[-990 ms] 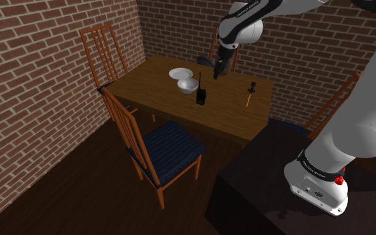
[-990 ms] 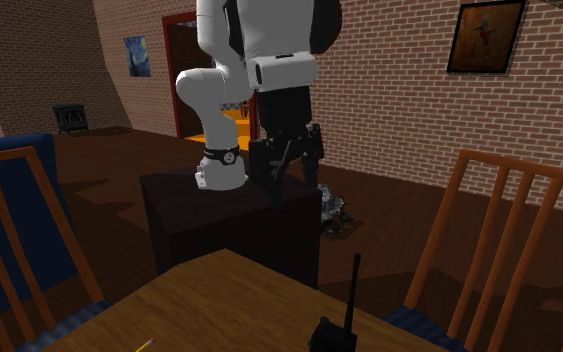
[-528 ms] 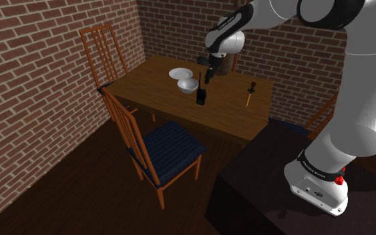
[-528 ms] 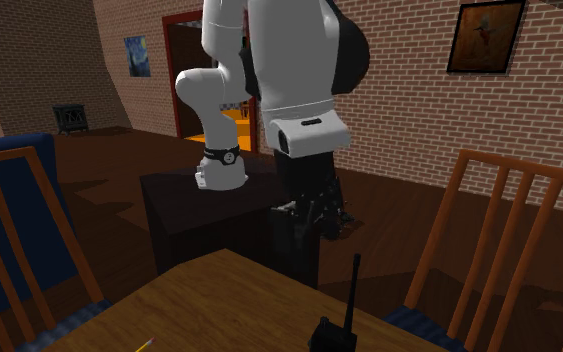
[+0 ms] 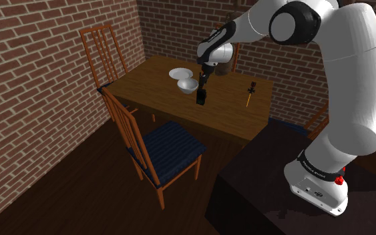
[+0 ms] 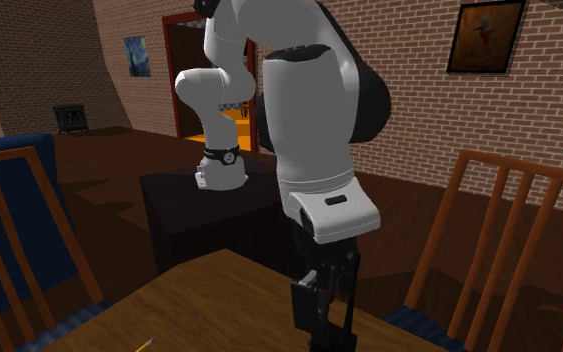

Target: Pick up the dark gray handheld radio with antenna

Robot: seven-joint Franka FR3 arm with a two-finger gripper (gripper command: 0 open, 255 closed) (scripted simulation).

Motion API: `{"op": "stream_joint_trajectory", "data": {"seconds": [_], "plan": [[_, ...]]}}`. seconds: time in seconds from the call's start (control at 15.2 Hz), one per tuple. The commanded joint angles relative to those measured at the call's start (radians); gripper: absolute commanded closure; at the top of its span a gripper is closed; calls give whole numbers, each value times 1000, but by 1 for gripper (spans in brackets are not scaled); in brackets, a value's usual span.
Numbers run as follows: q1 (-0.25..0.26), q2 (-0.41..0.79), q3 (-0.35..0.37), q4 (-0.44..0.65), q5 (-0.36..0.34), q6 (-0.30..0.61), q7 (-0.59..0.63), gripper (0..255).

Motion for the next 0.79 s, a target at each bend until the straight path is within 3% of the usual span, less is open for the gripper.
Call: {"op": "stream_joint_trajectory", "data": {"seconds": [0.0,0.33,0.4,0.73], "plan": [[-4,19,6,3,7,16,-7,0],[-10,54,15,10,17,44,-18,0],[-11,54,15,8,18,45,-20,255],[-11,55,15,11,18,45,-20,255]]}}
